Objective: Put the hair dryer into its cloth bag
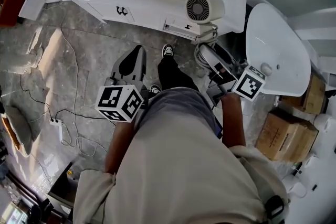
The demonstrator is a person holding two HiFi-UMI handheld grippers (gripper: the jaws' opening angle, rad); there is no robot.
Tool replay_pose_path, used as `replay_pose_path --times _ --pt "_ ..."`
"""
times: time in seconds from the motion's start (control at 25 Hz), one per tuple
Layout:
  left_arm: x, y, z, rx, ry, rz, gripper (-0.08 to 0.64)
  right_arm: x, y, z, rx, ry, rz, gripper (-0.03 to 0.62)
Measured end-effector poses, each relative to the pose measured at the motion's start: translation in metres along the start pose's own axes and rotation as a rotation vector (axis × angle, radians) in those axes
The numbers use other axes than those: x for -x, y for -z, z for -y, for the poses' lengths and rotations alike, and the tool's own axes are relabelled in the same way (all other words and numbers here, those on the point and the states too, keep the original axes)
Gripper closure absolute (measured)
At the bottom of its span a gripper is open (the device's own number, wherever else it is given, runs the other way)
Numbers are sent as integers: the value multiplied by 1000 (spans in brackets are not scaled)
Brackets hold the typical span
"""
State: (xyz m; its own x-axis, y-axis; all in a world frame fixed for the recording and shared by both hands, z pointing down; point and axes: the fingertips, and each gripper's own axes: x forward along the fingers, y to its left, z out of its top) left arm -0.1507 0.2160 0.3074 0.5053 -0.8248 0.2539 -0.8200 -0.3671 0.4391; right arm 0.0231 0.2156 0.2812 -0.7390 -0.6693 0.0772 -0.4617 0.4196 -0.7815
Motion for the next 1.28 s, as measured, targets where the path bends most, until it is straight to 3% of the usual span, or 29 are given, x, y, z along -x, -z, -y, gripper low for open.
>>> replay_pose_path --times 0.76,1.28 --pt "-123 -52 -28 -16 -4 -21 555 -78 -90 69 -53 -27 -9 353" --pt "-211 -64 -26 -102 -4 -71 554 -109 -148 129 -58 -54 -27 353"
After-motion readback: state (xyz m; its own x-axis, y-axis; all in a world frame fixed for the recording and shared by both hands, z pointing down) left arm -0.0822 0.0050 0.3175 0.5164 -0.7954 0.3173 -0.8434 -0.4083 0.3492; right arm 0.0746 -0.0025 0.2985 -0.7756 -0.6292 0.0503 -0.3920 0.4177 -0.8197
